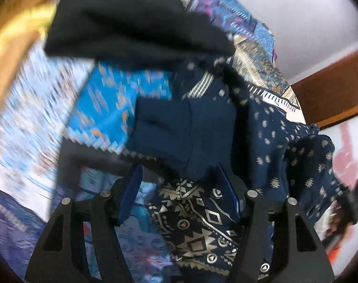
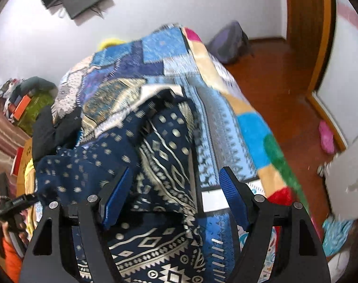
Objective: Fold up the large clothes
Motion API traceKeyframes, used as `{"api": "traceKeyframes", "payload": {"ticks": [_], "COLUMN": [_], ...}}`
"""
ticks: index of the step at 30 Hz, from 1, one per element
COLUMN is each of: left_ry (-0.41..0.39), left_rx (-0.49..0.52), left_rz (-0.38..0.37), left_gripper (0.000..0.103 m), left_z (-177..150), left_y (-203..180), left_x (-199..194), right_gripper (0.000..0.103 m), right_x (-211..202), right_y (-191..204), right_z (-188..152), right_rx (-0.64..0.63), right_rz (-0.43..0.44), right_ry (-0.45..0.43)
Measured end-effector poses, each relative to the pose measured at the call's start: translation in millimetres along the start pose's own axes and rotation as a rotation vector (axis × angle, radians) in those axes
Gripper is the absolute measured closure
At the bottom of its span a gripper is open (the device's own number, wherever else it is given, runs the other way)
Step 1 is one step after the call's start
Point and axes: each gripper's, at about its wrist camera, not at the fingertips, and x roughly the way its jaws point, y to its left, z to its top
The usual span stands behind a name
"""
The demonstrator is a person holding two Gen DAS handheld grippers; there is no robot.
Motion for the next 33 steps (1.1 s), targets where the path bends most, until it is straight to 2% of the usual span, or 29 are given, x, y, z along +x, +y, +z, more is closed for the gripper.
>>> {"api": "traceKeyframes", "payload": {"ticks": [2, 5, 8, 14, 18, 20, 22, 23, 24, 25, 27, 30, 33], "left_ry": [0.035, 0.067, 0.09, 0.09, 0.084, 0.073, 0.063, 0.05, 0.044, 0.039, 0.019, -0.056, -0.134], "left_rx": [-0.049, -0.095, -0.09, -0.036, -0.018, -0.008, 0.009, 0.032, 0.048, 0.072, 0.099, 0.153, 0.178], "left_rz": [-0.049, -0.084, -0.114, -0.089, -0.092, -0.098, -0.1, -0.077, -0.064, -0.062, -0.044, 0.006, -0.012], "left_gripper": [0.04, 0.039, 0.039, 0.039, 0.038, 0.046, 0.064, 0.067, 0.078, 0.084, 0.086, 0.088, 0.09], "left_z": [2, 6, 11, 32, 41, 41, 40, 39, 41, 39, 39, 40, 45], "left_y": [9, 13, 10, -2, -3, -5, -11, -17, -23, -29, -37, -54, -71], "left_x": [15, 29, 45, 58, 61, 58, 53, 48, 50, 46, 40, 20, -7], "right_gripper": [0.03, 0.03, 0.03, 0.03, 0.035, 0.042, 0.055, 0.065, 0.08, 0.083, 0.085, 0.087, 0.087], "right_x": [11, 27, 39, 71, 83, 83, 76, 71, 65, 58, 46, 28, 12], "right_y": [-6, -12, -16, -12, -6, -2, 4, 6, 8, 12, 16, 24, 36], "right_z": [-2, 0, 6, 18, 23, 25, 23, 23, 22, 20, 20, 25, 37], "right_rx": [0.025, 0.063, 0.091, 0.121, 0.127, 0.125, 0.083, 0.062, 0.039, 0.016, 0.004, -0.008, -0.04], "right_rz": [0.012, 0.086, 0.124, 0.272, 0.28, 0.246, 0.2, 0.187, 0.18, 0.179, 0.184, 0.194, 0.23], "right_ry": [0.032, 0.092, 0.112, 0.194, 0.182, 0.171, 0.159, 0.143, 0.125, 0.111, 0.083, 0.042, 0.012]}}
